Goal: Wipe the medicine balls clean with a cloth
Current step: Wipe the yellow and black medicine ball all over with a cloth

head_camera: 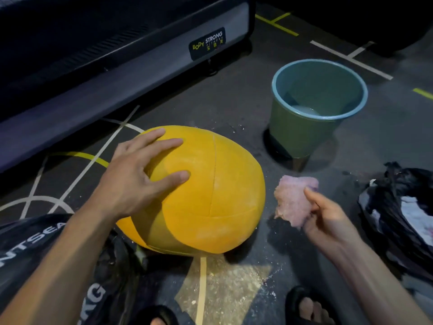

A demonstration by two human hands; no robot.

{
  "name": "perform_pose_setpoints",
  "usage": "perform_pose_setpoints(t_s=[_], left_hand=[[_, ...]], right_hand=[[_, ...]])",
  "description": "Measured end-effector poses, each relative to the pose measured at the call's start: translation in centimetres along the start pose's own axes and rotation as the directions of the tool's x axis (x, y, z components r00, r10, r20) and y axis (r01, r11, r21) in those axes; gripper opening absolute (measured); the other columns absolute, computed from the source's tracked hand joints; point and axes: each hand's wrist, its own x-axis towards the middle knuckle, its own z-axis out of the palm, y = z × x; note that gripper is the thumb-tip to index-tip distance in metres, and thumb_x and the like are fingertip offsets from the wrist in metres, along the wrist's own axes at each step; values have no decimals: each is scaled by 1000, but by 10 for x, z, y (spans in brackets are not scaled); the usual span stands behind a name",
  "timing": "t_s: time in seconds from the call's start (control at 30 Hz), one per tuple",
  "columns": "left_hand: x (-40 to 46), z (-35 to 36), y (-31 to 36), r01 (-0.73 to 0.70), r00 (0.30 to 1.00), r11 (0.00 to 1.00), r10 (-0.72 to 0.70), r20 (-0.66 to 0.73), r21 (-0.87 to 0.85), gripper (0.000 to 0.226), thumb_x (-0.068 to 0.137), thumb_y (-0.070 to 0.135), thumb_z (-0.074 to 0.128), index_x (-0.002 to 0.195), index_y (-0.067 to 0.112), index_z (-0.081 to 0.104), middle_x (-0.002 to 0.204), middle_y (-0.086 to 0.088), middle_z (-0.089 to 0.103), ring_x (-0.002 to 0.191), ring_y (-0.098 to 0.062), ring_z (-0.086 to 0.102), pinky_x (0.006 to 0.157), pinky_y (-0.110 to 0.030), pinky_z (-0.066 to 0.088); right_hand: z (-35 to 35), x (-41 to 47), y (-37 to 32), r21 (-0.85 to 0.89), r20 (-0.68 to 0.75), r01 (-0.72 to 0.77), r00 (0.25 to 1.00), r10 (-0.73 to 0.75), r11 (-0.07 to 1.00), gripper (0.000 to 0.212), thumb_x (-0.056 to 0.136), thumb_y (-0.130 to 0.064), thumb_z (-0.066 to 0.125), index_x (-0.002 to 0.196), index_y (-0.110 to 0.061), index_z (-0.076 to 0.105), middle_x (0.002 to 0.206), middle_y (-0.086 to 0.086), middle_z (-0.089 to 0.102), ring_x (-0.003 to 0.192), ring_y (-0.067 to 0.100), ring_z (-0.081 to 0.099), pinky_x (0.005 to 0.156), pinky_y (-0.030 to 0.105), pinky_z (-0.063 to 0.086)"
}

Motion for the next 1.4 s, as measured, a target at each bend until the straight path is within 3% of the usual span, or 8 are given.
perform_pose_setpoints(t_s=[0.2,0.43,0.63,0.87,0.97,1.07,1.13,1.4], left_hand=[[16,9,25,108,994,992,-106,-20,67,83,64,92,49,141,60,47,158,29,30,143,-23,29,109,-47,32],[25,20,51,195,981,954,-190,-41,229,89,68,97,34,146,54,44,161,14,31,135,-36,36,104,-51,36],[9,18,44,165,985,970,-171,21,177,79,73,98,27,144,64,39,161,21,28,138,-32,31,111,-56,30],[0,27,49,163,985,964,-170,19,210,72,71,81,28,135,57,52,160,26,28,128,-30,35,104,-50,31],[-3,26,48,170,984,968,-178,25,182,65,78,86,23,139,70,39,160,28,27,131,-27,30,105,-52,28],[-4,24,48,150,985,974,-162,58,172,58,81,88,22,137,77,33,159,30,25,124,-19,26,100,-47,25],[-6,22,50,136,988,980,-145,60,144,53,82,87,21,133,80,33,156,33,27,116,-13,24,99,-44,25],[6,11,32,133,984,981,-147,98,140,44,84,82,22,124,84,39,145,35,39,120,-18,37,104,-36,26]], right_hand=[[20,1,19,24,-22,226,974,-226,974,27,106,-12,49,131,-12,58,73,-10,71,60,-3,63,55,13,49],[37,-8,59,-222,-59,289,949,-309,931,50,73,-62,64,113,-32,62,73,10,64,78,29,57,71,44,44],[65,-11,57,-350,-30,381,908,-417,855,32,107,-43,46,136,-48,57,126,-7,69,108,11,68,98,46,55],[132,-55,63,-426,769,902,316,-556,-76,44,106,-21,45,148,-8,50,156,6,48,148,19,37,121,41,30],[87,-24,54,-407,692,909,372,-619,91,39,109,-12,41,146,-9,50,150,-2,55,143,16,46,113,40,42],[48,4,42,-517,235,567,814,-531,641,33,111,-33,40,137,-35,61,135,-17,63,130,7,56,109,33,44],[54,1,40,-482,139,465,877,-460,742,29,109,-39,42,127,-49,62,122,-28,63,121,-1,58,110,34,45],[88,-67,95,-372,878,878,228,-421,-300,53,103,-28,45,155,-16,41,166,3,29,157,19,16,126,43,17]])
